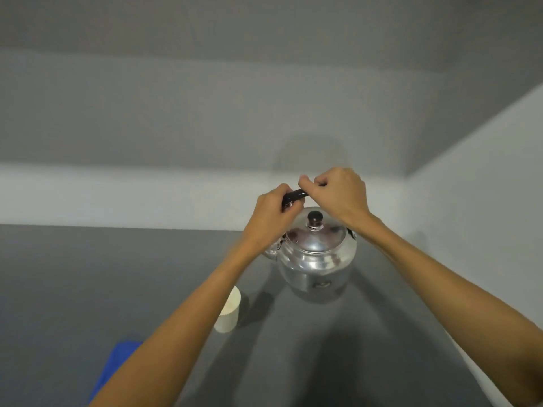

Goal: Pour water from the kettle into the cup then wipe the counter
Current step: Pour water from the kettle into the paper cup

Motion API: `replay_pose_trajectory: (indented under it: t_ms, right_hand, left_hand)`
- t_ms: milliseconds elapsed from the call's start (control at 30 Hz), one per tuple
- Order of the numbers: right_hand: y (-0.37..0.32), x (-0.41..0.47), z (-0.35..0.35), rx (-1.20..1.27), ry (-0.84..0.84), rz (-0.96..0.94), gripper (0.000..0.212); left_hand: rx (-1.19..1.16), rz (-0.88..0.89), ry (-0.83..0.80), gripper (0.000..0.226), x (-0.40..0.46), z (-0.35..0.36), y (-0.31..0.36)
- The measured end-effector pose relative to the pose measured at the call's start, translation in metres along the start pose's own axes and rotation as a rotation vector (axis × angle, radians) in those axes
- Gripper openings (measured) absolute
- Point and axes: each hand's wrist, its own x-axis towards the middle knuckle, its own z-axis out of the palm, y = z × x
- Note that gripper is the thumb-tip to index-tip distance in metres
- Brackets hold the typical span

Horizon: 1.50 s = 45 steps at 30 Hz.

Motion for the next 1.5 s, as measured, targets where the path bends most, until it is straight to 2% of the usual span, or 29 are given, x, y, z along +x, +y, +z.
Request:
replay_pose_trajectory:
  t_ms: [67, 167, 300, 533, 667, 767, 967, 1100, 1500]
  right_hand:
    - [-0.01, 0.001, 0.002, -0.014, 0.005, -0.032, 0.052]
    - [-0.02, -0.003, 0.008, -0.034, -0.009, -0.053, 0.056]
    - [-0.03, -0.013, 0.022, -0.055, -0.066, -0.064, 0.055]
    - [-0.039, -0.038, 0.05, -0.111, -0.181, -0.08, 0.055]
    - [-0.04, -0.049, 0.062, -0.146, -0.22, -0.097, 0.055]
    - [-0.039, -0.054, 0.064, -0.17, -0.242, -0.114, 0.057]
    - [-0.04, -0.056, 0.063, -0.253, -0.275, -0.131, 0.056]
    - [-0.039, -0.055, 0.06, -0.271, -0.266, -0.136, 0.056]
    - [-0.039, -0.048, 0.054, -0.296, -0.26, -0.164, 0.058]
  left_hand:
    - [-0.004, -0.01, -0.055, 0.023, -0.004, -0.018, -0.008]
    - [0.004, -0.083, -0.135, 0.054, -0.024, -0.044, -0.035]
    - [-0.01, -0.264, -0.187, 0.092, -0.071, -0.064, -0.089]
    - [-0.03, -0.515, -0.205, 0.118, -0.14, -0.064, -0.16]
    - [-0.088, -0.558, -0.225, 0.13, -0.157, -0.053, -0.173]
    - [-0.143, -0.558, -0.211, 0.124, -0.165, -0.045, -0.181]
    - [-0.181, -0.535, -0.119, 0.086, -0.179, -0.033, -0.19]
    - [-0.171, -0.567, -0.09, 0.071, -0.185, -0.028, -0.196]
    - [-0.131, -0.533, -0.085, 0.07, -0.19, -0.026, -0.198]
